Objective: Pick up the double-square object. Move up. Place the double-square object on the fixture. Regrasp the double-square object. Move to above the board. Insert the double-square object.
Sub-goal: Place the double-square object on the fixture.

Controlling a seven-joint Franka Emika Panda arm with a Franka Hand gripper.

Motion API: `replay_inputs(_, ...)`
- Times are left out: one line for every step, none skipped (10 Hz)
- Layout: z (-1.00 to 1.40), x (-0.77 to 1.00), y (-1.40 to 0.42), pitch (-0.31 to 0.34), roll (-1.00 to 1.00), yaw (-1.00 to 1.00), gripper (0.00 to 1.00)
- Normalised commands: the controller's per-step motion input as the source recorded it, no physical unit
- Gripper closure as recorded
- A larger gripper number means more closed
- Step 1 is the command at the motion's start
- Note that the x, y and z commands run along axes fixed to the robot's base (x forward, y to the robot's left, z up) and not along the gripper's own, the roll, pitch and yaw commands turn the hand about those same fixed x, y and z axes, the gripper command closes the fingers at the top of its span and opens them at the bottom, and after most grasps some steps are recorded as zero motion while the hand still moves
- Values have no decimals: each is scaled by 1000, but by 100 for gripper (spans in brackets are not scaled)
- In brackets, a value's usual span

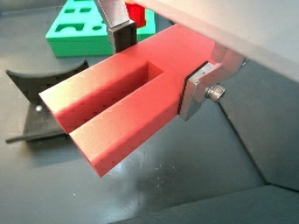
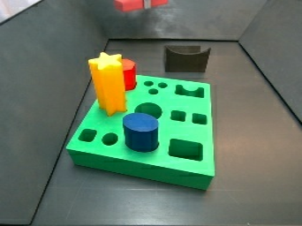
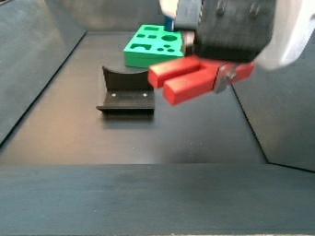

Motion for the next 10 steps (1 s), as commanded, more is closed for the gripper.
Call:
replay_inputs(519,-18,-1,98,70,17,100)
replay_inputs(301,-6,3,102,61,17,100)
replay_inputs(169,-1,4,112,58,17,100)
replay_inputs(196,822,-1000,40,144,1000,100)
replay_inputs(180,829,-1000,41,146,1000,100)
replay_inputs(173,840,-1000,50,154,1000,100)
replay_inputs(165,877,-1000,64,161,1000,100)
replay_inputs(161,924,-1000,74,163,1000,100)
replay_inputs(158,991,-1000,88,167,1000,100)
replay_inputs(146,1000,-919,102,171,1000,100)
